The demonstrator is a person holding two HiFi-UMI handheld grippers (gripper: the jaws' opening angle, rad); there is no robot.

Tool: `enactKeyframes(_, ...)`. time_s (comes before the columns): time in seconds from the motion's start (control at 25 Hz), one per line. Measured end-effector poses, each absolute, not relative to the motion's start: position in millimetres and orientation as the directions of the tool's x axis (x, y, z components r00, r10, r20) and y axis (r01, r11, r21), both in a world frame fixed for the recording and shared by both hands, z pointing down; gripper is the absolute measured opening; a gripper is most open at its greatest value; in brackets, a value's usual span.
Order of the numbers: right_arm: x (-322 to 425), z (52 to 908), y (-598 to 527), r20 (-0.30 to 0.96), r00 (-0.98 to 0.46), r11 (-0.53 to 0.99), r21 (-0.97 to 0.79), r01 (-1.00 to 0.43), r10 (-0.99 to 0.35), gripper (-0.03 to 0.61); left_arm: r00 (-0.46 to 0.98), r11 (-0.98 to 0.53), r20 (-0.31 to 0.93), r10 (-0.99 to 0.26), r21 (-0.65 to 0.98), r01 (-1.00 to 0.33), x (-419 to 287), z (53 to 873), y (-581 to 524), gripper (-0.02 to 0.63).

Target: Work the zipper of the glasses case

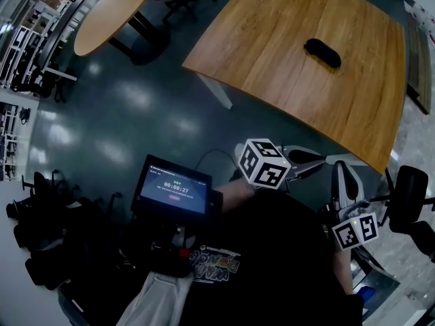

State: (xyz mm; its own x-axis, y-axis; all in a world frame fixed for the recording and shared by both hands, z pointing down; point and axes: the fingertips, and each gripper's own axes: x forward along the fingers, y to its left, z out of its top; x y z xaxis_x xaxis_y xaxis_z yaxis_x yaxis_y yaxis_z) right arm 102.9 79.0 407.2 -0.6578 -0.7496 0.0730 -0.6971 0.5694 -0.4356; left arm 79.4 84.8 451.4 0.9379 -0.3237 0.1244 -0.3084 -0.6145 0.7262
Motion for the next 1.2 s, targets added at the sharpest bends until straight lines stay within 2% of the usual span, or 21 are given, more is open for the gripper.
enactKeyframes(1.2, 102.3, 405.9, 75.6, 0.072, -0.664, 0.576, -0.433, -0.693, -0.744, 0.005, 0.937, -0.611, 0.121, -0.328, 0.729, -0.308, 79.7, 451.6, 83.0, 0.0)
